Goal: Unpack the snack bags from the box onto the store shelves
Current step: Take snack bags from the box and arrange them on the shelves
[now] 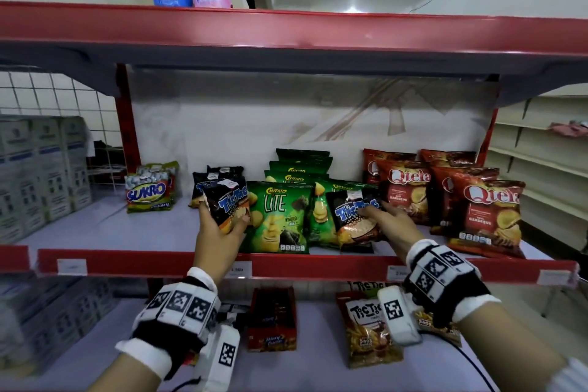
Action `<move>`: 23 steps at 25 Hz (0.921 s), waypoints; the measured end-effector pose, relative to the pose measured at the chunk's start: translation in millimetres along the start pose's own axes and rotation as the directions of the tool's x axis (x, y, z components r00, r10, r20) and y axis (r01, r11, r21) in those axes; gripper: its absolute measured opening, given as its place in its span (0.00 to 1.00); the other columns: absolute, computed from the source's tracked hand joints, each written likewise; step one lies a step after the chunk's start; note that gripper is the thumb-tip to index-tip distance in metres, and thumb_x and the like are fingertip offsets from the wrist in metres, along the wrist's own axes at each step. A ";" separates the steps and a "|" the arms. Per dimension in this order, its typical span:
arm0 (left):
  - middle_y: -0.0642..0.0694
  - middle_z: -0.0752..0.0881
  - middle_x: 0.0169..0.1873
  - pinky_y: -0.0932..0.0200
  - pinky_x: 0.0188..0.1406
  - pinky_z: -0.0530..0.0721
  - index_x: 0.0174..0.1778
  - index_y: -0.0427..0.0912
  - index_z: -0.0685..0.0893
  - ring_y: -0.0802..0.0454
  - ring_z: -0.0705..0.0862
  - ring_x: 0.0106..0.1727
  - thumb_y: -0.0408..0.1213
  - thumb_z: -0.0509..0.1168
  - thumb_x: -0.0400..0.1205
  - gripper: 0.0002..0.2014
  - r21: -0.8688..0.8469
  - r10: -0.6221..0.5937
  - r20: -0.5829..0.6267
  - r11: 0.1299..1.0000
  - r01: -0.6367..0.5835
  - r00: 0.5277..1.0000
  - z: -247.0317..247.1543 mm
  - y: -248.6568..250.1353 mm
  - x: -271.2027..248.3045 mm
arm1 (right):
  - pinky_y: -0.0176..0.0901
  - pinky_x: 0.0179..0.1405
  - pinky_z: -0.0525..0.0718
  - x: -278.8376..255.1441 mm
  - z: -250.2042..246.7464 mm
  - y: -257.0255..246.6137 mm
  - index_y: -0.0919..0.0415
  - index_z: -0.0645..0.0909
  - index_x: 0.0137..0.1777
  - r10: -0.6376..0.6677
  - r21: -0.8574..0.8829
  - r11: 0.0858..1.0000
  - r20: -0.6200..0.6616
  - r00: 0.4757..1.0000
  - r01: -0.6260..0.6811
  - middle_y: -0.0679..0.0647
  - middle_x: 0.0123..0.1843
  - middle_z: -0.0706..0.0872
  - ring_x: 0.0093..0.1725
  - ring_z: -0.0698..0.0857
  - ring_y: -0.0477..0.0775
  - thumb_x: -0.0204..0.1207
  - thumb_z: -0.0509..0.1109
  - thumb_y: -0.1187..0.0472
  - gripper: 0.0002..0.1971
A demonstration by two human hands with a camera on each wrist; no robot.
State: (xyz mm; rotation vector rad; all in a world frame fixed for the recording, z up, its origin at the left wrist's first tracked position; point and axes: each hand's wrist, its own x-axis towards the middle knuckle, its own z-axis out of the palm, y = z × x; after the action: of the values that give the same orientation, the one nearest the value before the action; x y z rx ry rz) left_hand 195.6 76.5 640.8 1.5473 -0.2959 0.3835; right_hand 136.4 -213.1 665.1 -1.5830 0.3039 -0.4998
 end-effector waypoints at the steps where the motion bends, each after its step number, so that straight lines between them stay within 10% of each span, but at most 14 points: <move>1: 0.43 0.78 0.71 0.54 0.66 0.78 0.79 0.42 0.59 0.48 0.80 0.68 0.32 0.68 0.80 0.34 -0.045 0.008 -0.013 0.999 -0.008 1.000 -2.2 0.2 -2.5 | 0.50 0.52 0.82 -2.2 -2.8 -0.8 0.65 0.75 0.69 -0.002 -0.007 1.000 -0.018 1.000 0.002 0.55 0.57 0.86 0.53 0.85 0.57 0.72 0.75 0.60 0.26; 5: 0.45 0.83 0.64 0.64 0.54 0.81 0.77 0.43 0.65 0.57 0.85 0.57 0.38 0.65 0.82 0.27 -0.154 0.029 -0.068 0.987 -0.039 0.997 -8.1 4.4 -10.8 | 0.46 0.59 0.75 -16.4 -16.3 -5.1 0.67 0.76 0.71 -0.087 -0.049 0.995 -0.065 0.994 0.084 0.49 0.67 0.79 0.64 0.78 0.51 0.72 0.75 0.56 0.29; 8: 0.47 0.84 0.60 0.74 0.43 0.82 0.75 0.44 0.70 0.67 0.84 0.51 0.43 0.62 0.83 0.23 -0.173 0.020 -0.093 0.984 -0.036 0.995 -12.2 9.9 -15.3 | 0.25 0.41 0.78 -34.8 -23.1 -20.7 0.60 0.83 0.58 -0.203 0.043 0.977 -0.133 0.970 0.210 0.40 0.47 0.83 0.44 0.84 0.33 0.73 0.74 0.62 0.14; 14: 0.52 0.85 0.58 0.71 0.46 0.84 0.71 0.46 0.74 0.65 0.85 0.52 0.49 0.60 0.84 0.21 -0.177 -0.029 -0.132 0.984 0.005 0.991 -28.9 20.4 -17.2 | 0.43 0.52 0.83 -53.2 10.1 -59.5 0.56 0.85 0.54 -0.305 0.207 0.928 -0.061 0.950 0.311 0.49 0.50 0.90 0.50 0.87 0.49 0.71 0.75 0.62 0.11; 18: 0.47 0.78 0.68 0.49 0.71 0.74 0.74 0.46 0.71 0.47 0.77 0.70 0.54 0.57 0.84 0.25 -0.065 -0.108 -0.090 0.993 0.102 0.990 -60.1 35.6 21.7 | 0.29 0.33 0.84 -57.7 55.9 -73.9 0.54 0.85 0.46 -0.384 0.245 0.902 0.073 0.920 0.357 0.44 0.38 0.92 0.38 0.90 0.41 0.74 0.73 0.64 0.05; 23: 0.40 0.80 0.65 0.49 0.58 0.82 0.70 0.41 0.73 0.40 0.83 0.60 0.49 0.60 0.84 0.22 0.235 -0.283 0.077 0.937 0.259 0.956 -97.6 53.1 112.9 | 0.31 0.29 0.83 -51.7 111.4 -83.0 0.55 0.82 0.47 -0.410 0.265 0.885 0.050 0.911 0.383 0.47 0.38 0.91 0.35 0.90 0.43 0.74 0.72 0.66 0.06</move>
State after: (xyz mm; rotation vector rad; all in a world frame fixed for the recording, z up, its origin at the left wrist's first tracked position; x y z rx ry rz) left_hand 270.3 179.1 735.6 1.8063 -0.1222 0.1159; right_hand 137.3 -84.3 738.5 -1.4174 -0.1690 -0.7379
